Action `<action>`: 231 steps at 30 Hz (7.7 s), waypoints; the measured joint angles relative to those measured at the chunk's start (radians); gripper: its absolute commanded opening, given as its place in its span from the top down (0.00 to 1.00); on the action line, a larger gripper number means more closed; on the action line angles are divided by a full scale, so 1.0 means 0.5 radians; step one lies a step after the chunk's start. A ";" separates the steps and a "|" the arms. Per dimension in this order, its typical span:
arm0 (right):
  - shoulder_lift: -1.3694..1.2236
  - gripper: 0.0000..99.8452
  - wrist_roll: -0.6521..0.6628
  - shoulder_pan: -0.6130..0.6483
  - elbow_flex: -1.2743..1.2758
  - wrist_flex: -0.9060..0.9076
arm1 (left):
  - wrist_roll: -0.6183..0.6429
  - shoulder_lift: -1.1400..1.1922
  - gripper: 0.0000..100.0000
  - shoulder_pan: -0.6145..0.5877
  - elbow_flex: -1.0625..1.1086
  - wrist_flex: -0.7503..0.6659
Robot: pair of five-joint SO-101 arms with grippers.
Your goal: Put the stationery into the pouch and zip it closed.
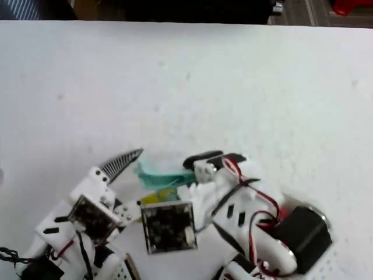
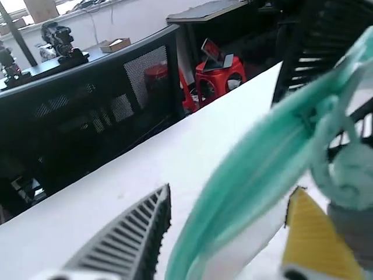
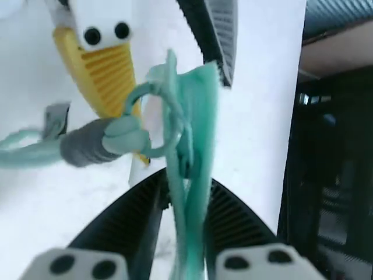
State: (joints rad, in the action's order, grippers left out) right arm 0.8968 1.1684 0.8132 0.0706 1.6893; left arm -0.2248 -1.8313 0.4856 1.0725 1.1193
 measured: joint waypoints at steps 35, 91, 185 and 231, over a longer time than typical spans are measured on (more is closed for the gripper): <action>-0.071 0.71 -0.285 -0.086 0.153 -0.313 | 0.009 0.021 0.98 0.233 0.629 -0.638; -0.009 0.98 -1.043 0.083 0.516 -0.896 | 0.393 0.018 0.79 -0.153 0.868 -1.019; -0.933 0.98 -0.982 -0.623 0.196 -1.599 | 0.095 -0.006 0.98 0.031 0.301 -0.236; -1.298 0.61 -1.169 -1.243 -0.491 -0.942 | 0.086 -0.012 0.98 0.052 0.356 -0.282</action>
State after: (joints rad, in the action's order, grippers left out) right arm 0.2478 0.5838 0.1918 -0.1749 1.2183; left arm -0.1818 -1.8374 0.5117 1.2505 0.9782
